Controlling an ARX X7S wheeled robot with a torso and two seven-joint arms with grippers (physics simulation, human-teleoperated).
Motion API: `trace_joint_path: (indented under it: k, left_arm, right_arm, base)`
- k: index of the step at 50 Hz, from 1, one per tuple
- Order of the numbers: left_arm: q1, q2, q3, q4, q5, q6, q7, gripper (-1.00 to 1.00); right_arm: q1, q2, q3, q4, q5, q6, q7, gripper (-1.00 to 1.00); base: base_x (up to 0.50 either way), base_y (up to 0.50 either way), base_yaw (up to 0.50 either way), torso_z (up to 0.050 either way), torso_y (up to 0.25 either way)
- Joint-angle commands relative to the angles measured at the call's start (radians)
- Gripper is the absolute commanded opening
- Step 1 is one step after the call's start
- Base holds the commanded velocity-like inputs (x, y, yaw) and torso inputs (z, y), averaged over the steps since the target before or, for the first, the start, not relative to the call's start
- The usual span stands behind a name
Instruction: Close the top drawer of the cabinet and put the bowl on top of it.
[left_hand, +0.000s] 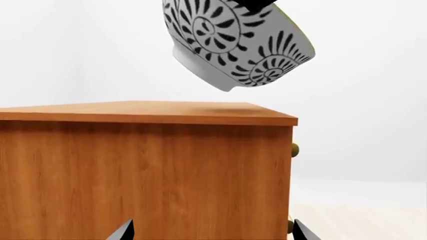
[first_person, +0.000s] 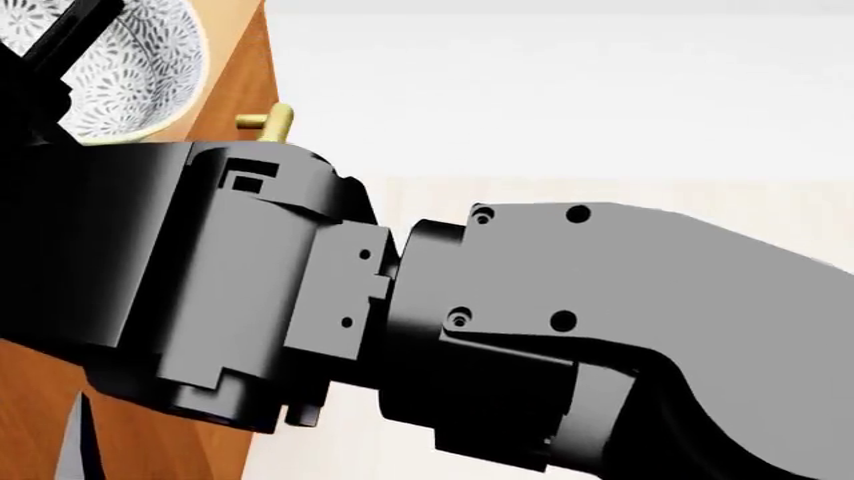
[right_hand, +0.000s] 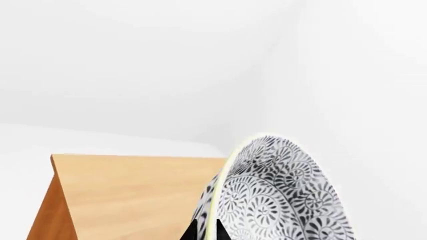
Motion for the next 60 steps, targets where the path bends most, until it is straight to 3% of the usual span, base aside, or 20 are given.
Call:
trace_joint_path:
  k: [1,22,23,37,50,60]
  left_arm:
    - [0.003,-0.001,0.0,-0.008,-0.002,0.009,0.002,1.0]
    - [0.011,-0.004,-0.006,-0.007,-0.007,0.023,-0.002,1.0]
    - [0.011,-0.004,-0.007,-0.006,-0.008,0.023,-0.002,1.0]
    - [0.009,-0.005,0.0,0.001,-0.004,0.018,-0.007,1.0]
    - [0.011,-0.008,0.002,0.004,-0.003,0.019,-0.008,1.0]
    - [0.008,-0.01,0.007,0.01,0.0,0.015,-0.01,1.0]
  right_arm:
    - [-0.021,0.0,0.008,-0.027,-0.038,0.011,0.001,-1.0]
    - [-0.065,0.0,0.01,-0.127,-0.09,0.057,0.008,-1.0]
    - [-0.065,0.0,0.01,-0.126,-0.092,0.063,0.013,1.0]
    - [-0.02,0.0,0.011,-0.11,-0.068,0.054,0.017,1.0]
    - [0.276,0.0,0.019,0.017,0.063,0.02,0.043,1.0]
    - [0.504,0.185,0.117,-0.043,0.115,0.123,0.103,1.0]
  base:
    - [0.0,0.0,0.0,0.0,0.0]
    - [0.0,0.0,0.0,0.0,0.0]
    - [0.0,0.0,0.0,0.0,0.0]
    - [0.0,0.0,0.0,0.0,0.0]
    - [0.0,0.0,0.0,0.0,0.0]
    - [0.0,0.0,0.0,0.0,0.0]
